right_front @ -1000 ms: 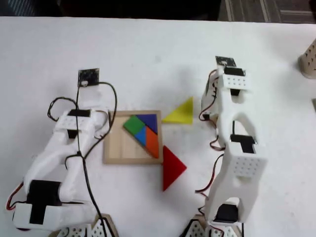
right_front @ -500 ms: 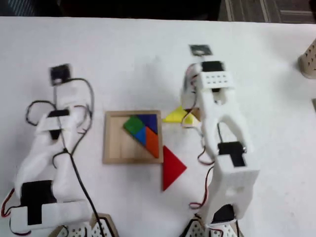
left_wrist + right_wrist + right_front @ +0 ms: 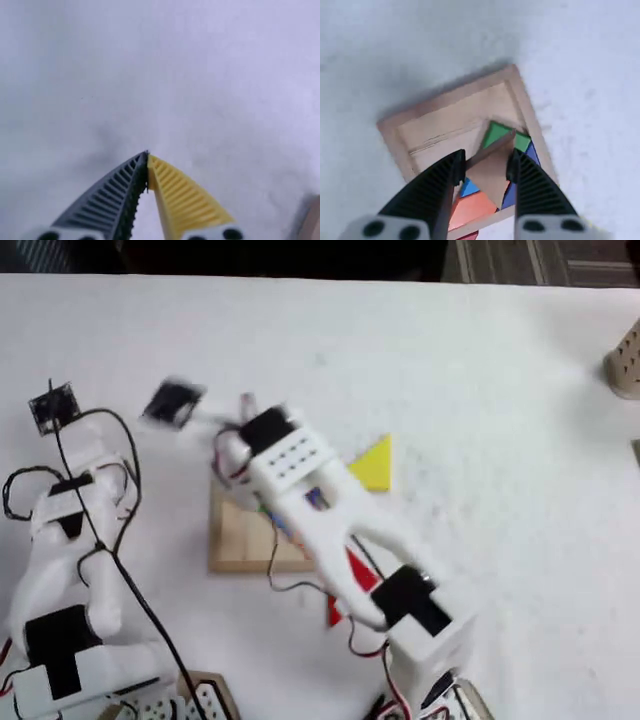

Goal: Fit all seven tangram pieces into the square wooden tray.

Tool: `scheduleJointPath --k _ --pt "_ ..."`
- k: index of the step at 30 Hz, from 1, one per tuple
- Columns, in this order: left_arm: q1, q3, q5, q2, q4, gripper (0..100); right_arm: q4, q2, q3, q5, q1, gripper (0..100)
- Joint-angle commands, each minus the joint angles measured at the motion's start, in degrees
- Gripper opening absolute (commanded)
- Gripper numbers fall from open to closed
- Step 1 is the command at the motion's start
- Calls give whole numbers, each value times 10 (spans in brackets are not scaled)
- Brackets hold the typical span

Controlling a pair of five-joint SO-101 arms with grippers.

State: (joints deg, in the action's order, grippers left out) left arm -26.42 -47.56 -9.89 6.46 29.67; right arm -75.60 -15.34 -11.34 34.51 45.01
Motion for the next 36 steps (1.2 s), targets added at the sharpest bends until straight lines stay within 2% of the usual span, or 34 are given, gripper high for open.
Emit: scheduleJointPath --k 1,5,8,15,20,24,27,31,33,36 --pt "-7 5 8 31 4 24 20 -14 -5 101 9 60" --pt "-8 7 53 32 4 24 21 -55 -6 207 9 61" --pt "-8 7 56 32 3 24 22 -74 -9 250 9 71" --pt "-7 7 56 32 1 24 22 -85 -9 253 9 238" --pt "-7 6 56 31 -1 24 10 -58 -9 251 1 215" --pt "-4 6 56 31 -1 24 -36 22 -7 248 -25 164" --pt "9 6 56 32 3 24 -84 94 -5 203 -51 108" --pt "40 2 56 38 7 23 -118 164 40 107 -82 49" --pt "54 2 57 61 44 23 -111 196 95 37 -98 35" --pt "90 -11 60 113 113 23 -47 238 219 -68 -153 18"
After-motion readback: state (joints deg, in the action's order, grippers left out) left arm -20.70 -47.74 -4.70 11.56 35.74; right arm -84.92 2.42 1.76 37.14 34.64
